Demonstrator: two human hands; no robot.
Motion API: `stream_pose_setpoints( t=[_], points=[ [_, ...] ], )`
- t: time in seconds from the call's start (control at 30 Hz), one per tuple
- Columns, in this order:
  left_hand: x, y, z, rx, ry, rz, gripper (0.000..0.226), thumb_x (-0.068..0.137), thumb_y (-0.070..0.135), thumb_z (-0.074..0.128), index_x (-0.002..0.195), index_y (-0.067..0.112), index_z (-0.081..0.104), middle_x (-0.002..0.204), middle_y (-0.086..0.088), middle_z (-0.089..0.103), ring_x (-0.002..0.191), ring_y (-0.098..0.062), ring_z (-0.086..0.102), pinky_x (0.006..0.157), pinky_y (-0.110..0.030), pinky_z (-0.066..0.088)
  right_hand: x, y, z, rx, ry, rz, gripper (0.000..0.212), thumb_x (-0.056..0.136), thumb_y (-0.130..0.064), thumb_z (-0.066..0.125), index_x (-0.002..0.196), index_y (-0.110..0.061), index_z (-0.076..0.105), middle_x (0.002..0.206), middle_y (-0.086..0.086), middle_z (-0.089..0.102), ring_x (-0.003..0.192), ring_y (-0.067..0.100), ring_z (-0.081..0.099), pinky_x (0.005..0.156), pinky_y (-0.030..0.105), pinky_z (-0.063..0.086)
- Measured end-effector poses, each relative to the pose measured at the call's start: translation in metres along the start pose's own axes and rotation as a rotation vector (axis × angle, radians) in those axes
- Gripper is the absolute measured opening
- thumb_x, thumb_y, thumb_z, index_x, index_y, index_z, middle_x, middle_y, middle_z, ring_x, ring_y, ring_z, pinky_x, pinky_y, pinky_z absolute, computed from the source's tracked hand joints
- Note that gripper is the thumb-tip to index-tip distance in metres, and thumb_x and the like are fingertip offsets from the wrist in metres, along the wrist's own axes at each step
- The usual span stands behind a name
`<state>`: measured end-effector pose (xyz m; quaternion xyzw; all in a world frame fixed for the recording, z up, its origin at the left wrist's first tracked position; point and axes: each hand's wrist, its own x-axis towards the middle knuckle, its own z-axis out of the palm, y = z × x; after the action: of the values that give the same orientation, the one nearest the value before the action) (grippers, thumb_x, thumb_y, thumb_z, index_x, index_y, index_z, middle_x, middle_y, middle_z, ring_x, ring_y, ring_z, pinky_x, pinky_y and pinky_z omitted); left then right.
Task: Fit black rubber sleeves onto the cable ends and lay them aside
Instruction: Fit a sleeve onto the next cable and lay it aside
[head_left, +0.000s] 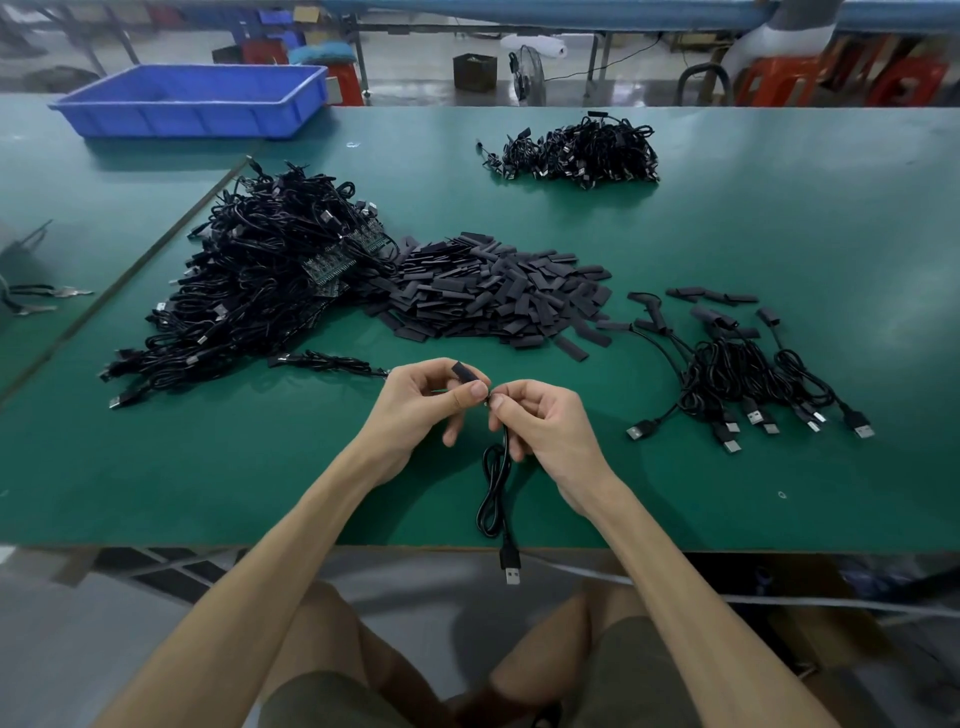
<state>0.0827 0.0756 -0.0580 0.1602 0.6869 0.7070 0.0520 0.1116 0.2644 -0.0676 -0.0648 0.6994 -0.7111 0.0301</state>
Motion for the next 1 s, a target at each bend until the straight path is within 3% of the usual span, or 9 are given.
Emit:
stream_pose_setpoints(
  t=[0.1, 0.2, 0.3, 0.47, 0.63, 0.83, 1.0],
  points=[
    [0.0008, -0.0013, -0.0011, -0.031, -0.025, -0.003, 0.029, 0.084, 0.034, 0.083, 0.093, 0.008, 0.074, 0.080, -0.026, 0.056, 0.045, -0.018, 0.049, 0.061, -0.016, 0.048, -0.0001, 0.0002, 0.0009, -0.005, 0.011, -0.007, 0.009, 0.101, -0.012, 0.064, 0.095, -0.010, 0.072, 0.071, -0.001, 0.072, 0.045, 0.011, 0.051, 0.048, 0.019, 0.043],
    [0.0006, 0.0004, -0.0014, -0.045, -0.035, 0.007, 0.027, 0.080, 0.034, 0.085, 0.092, 0.012, 0.076, 0.082, -0.044, 0.051, 0.045, -0.016, 0.052, 0.074, -0.017, 0.050, -0.0006, 0.0003, 0.0014, -0.008, 0.029, -0.023, 0.010, 0.101, -0.012, 0.064, 0.094, -0.011, 0.071, 0.072, -0.001, 0.071, 0.046, 0.011, 0.051, 0.049, 0.020, 0.044],
    [-0.0002, 0.0037, -0.0010, -0.055, -0.053, 0.011, 0.018, 0.082, 0.027, 0.082, 0.090, 0.013, 0.076, 0.089, -0.048, 0.049, 0.045, -0.017, 0.052, 0.069, -0.016, 0.050, -0.0011, 0.0003, 0.0024, -0.011, 0.038, -0.034, 0.011, 0.101, -0.012, 0.064, 0.094, -0.011, 0.071, 0.073, -0.001, 0.072, 0.047, 0.011, 0.053, 0.050, 0.021, 0.046],
    [-0.0006, 0.0028, 0.0002, -0.005, -0.037, 0.030, 0.012, 0.085, 0.018, 0.079, 0.090, 0.008, 0.074, 0.098, -0.038, 0.060, 0.045, -0.018, 0.054, 0.064, -0.023, 0.052, -0.0010, 0.0019, 0.0008, -0.006, 0.047, -0.032, 0.009, 0.101, -0.013, 0.065, 0.096, -0.009, 0.072, 0.074, 0.000, 0.073, 0.047, 0.012, 0.054, 0.051, 0.020, 0.046],
    [-0.0016, 0.0004, 0.0037, 0.057, 0.015, 0.033, 0.015, 0.085, 0.014, 0.079, 0.096, 0.005, 0.074, 0.084, -0.016, 0.071, 0.046, -0.021, 0.054, 0.056, -0.025, 0.050, -0.0010, 0.0032, 0.0007, 0.023, 0.059, -0.038, 0.011, 0.100, -0.020, 0.068, 0.099, -0.010, 0.072, 0.082, 0.007, 0.077, 0.050, 0.014, 0.057, 0.053, 0.018, 0.046],
    [-0.0001, -0.0031, -0.0005, 0.029, 0.108, 0.062, 0.016, 0.085, 0.024, 0.080, 0.097, 0.014, 0.076, 0.076, -0.030, 0.057, 0.048, -0.017, 0.053, 0.072, -0.019, 0.050, 0.0008, 0.0023, 0.0023, -0.015, 0.045, -0.046, 0.012, 0.100, -0.025, 0.068, 0.103, -0.013, 0.070, 0.091, 0.004, 0.080, 0.055, 0.013, 0.062, 0.056, 0.013, 0.046],
    [0.0008, -0.0038, -0.0017, 0.029, 0.063, 0.049, 0.019, 0.084, 0.027, 0.080, 0.096, 0.014, 0.075, 0.076, -0.022, 0.060, 0.048, -0.019, 0.052, 0.071, -0.022, 0.050, 0.0000, 0.0021, 0.0012, -0.035, 0.053, -0.048, 0.011, 0.100, -0.019, 0.068, 0.097, -0.009, 0.071, 0.085, 0.005, 0.079, 0.052, 0.013, 0.061, 0.055, 0.012, 0.044]
  ],
)
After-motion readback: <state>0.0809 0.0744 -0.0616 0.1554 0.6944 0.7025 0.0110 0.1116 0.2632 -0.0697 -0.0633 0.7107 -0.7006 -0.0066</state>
